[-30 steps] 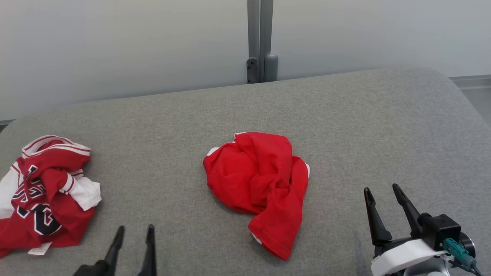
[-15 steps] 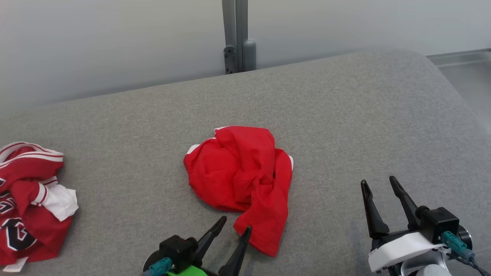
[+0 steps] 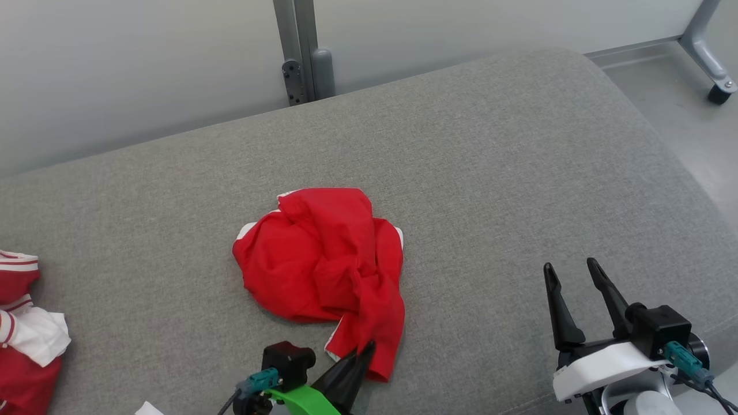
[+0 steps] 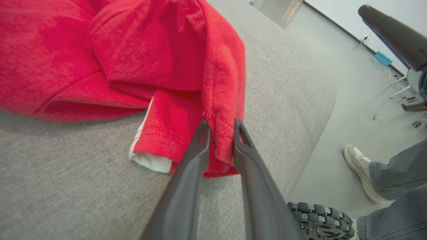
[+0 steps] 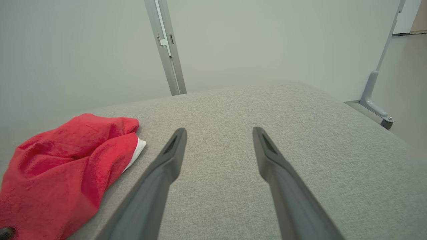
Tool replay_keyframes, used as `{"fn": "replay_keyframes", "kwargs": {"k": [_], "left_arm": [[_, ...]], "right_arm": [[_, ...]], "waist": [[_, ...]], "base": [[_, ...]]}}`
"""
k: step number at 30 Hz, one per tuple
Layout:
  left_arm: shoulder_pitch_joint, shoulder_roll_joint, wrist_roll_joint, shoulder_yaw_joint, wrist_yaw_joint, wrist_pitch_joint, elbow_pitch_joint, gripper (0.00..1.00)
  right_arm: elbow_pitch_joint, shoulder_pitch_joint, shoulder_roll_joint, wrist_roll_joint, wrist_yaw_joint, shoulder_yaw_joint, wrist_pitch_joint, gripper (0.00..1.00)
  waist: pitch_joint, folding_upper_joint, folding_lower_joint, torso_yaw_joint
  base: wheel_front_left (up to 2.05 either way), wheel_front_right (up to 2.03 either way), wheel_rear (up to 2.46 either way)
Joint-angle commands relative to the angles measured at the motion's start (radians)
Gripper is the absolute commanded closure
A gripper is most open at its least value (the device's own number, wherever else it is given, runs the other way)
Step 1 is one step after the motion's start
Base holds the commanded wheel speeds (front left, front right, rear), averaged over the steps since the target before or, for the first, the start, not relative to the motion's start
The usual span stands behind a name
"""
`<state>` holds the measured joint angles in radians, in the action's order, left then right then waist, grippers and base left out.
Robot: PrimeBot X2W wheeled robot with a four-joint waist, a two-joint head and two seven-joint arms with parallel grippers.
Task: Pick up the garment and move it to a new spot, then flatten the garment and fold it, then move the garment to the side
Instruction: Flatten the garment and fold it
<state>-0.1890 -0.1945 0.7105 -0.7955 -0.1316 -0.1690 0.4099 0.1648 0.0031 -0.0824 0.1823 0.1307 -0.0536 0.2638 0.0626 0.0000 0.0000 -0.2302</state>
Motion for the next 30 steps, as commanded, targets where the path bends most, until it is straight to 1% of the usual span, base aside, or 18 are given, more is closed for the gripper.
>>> {"fn": "replay_keyframes", "kwargs": {"k": [1,5,7,10,14,16,18,23,25,27,30], "left_arm": [[-0.015,-0.002,0.037,0.004,0.002,-0.016,-0.010,1.00],[-0.024,-0.027,0.111,0.009,0.002,-0.050,-0.064,1.00],[-0.022,-0.038,0.165,0.018,0.002,-0.064,-0.117,1.00],[-0.010,-0.069,0.252,0.042,0.002,-0.076,-0.244,1.00],[0.008,-0.139,0.350,0.096,0.002,-0.083,-0.443,1.00],[0.023,-0.186,0.386,0.142,0.002,-0.086,-0.528,1.00],[0.040,-0.222,0.422,0.185,0.003,-0.086,-0.614,1.00],[0.079,-0.325,0.535,0.284,0.034,-0.041,-0.811,1.00],[0.090,-0.377,0.588,0.320,0.043,-0.008,-0.877,1.00],[0.102,-0.441,0.643,0.356,0.049,0.038,-0.934,1.00],[0.102,-0.544,0.726,0.415,0.053,0.114,-0.972,1.00]], "right_arm": [[0.000,-0.004,0.000,0.007,0.000,0.003,0.001,0.00],[-0.003,0.010,-0.001,0.007,0.000,0.014,0.001,0.00],[-0.001,0.015,0.001,0.007,0.000,0.016,0.001,0.00],[-0.002,0.021,0.002,0.005,0.000,0.014,0.001,0.00],[-0.003,0.034,-0.002,0.000,0.000,0.018,0.001,0.00],[0.000,0.035,-0.007,0.001,0.000,0.019,0.001,0.00],[-0.001,0.035,-0.006,0.000,0.000,0.018,0.001,0.00],[0.002,0.023,-0.002,0.000,0.000,0.002,0.001,0.00],[0.004,0.018,0.002,0.002,0.000,-0.003,0.001,0.00],[0.004,0.015,0.004,0.005,0.000,-0.010,0.001,0.00],[0.001,0.012,0.009,0.010,0.000,-0.013,0.001,0.00]], "waist": [[-0.002,0.0000,0.0000,-0.009],[-0.007,0.0000,0.0000,-0.003],[-0.010,0.0000,0.0000,0.005],[-0.017,0.0000,0.0000,0.020],[-0.031,0.0000,0.0000,0.053],[-0.038,0.0000,0.0000,0.069],[-0.044,0.0000,0.0000,0.082],[-0.052,0.0000,0.0000,0.094],[-0.051,0.0000,0.0000,0.092],[-0.047,0.0000,0.0000,0.087],[-0.033,0.0000,0.0000,0.072]], "base": [[0.00,0.00,0.00],[0.00,0.00,0.00],[0.00,0.00,0.00],[0.00,0.00,0.00],[0.00,0.00,0.00],[0.00,0.00,0.00],[0.00,0.00,0.00],[0.00,0.00,0.00],[0.00,0.00,0.00],[0.00,0.00,0.00],[0.00,0.00,0.00]]}}
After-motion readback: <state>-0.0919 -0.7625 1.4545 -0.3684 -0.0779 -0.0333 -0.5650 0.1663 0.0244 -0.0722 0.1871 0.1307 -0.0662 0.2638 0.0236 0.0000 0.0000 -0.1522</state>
